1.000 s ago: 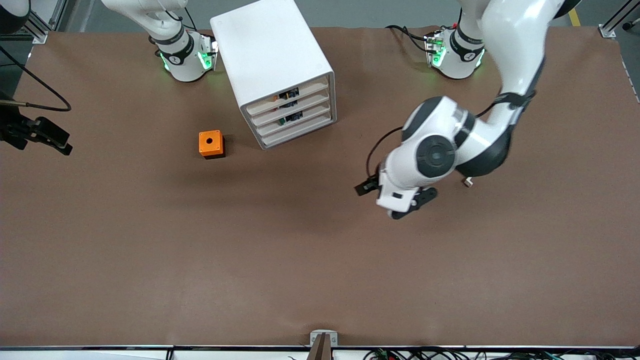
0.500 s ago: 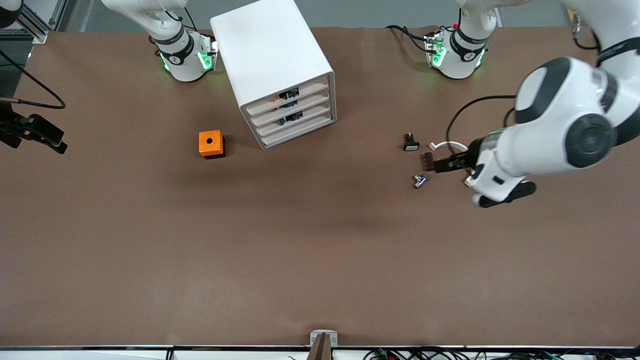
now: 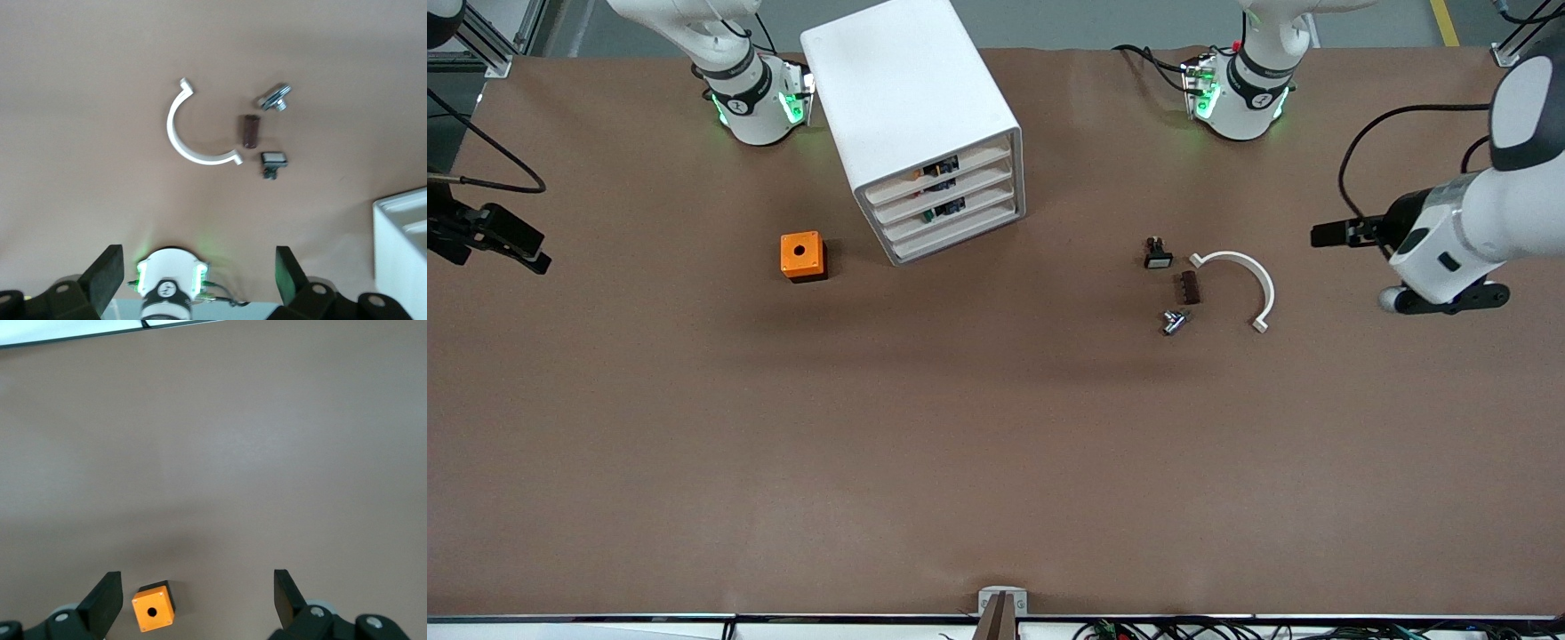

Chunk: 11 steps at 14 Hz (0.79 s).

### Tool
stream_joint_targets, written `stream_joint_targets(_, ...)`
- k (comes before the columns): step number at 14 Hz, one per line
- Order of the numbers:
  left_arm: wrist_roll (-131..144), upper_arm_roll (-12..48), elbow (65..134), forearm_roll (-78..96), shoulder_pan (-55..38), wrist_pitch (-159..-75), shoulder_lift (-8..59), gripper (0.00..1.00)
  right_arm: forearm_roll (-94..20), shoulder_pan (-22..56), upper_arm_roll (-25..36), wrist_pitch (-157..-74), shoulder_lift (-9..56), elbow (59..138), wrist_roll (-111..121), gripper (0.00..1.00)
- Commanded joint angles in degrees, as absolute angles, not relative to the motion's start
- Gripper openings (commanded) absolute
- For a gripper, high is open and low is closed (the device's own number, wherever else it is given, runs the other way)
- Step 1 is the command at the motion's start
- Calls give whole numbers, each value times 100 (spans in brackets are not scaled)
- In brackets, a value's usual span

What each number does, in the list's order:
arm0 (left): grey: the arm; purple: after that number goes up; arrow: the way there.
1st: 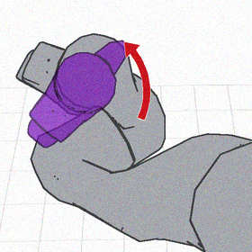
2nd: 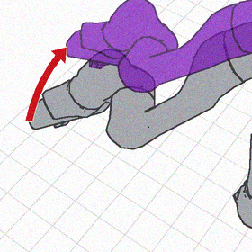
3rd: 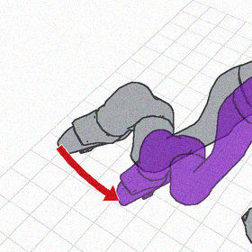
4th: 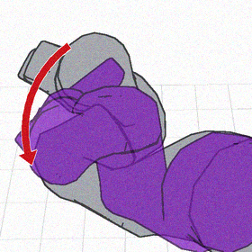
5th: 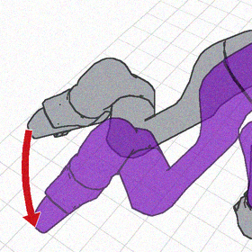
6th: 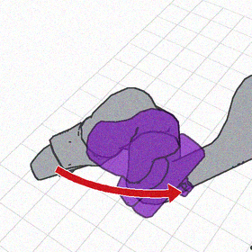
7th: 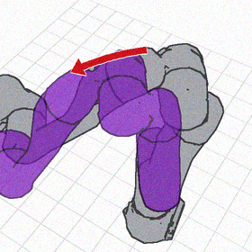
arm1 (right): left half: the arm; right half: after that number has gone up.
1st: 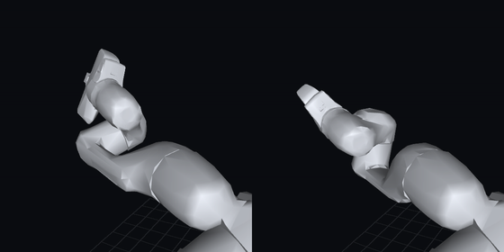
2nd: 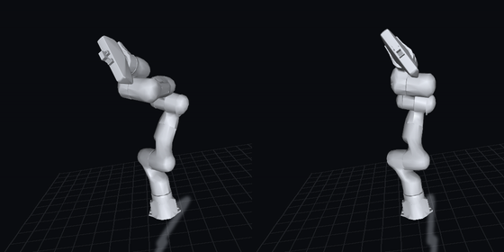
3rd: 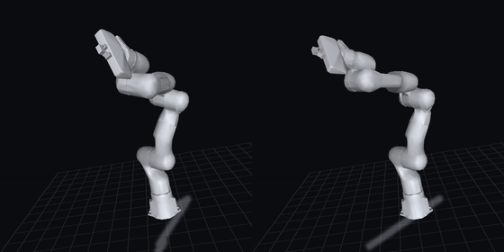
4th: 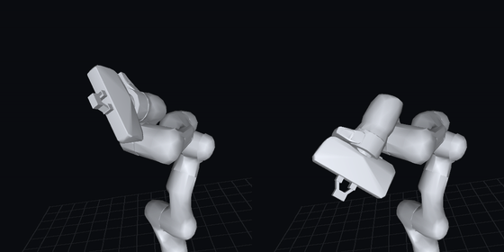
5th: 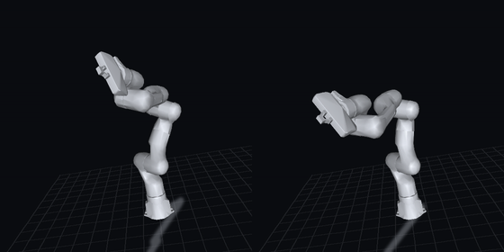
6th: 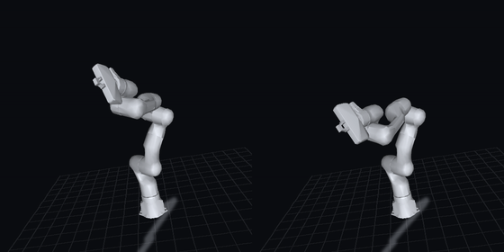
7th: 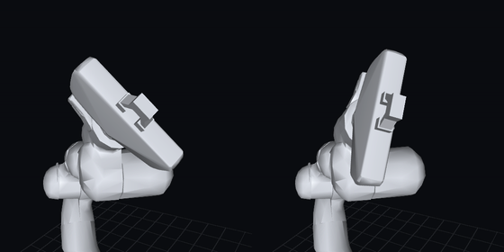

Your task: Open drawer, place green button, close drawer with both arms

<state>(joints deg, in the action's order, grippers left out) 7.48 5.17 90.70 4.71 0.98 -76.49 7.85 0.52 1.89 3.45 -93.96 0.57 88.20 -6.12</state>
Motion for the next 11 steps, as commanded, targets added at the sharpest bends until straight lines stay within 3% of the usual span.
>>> stream_joint_targets(1, 308, 106, 10227, 554, -18, -8154, -94, 100, -105, 35, 264, -9290, 132, 8666, -606, 100)
stream_joint_targets(4, 290, 97, 10819, 475, 0, -8805, -571, 100, -105, 26, 264, -9290, 123, 8675, -615, 100)
stream_joint_targets(7, 290, 184, 10566, 273, 26, -8956, -563, 100, -105, 18, 264, -9299, 88, 8736, -615, 100)
stream_joint_targets(11, 299, 220, 9741, 202, 26, -8965, -230, 100, -114, -18, 264, -9369, 9, 8965, -589, 100)
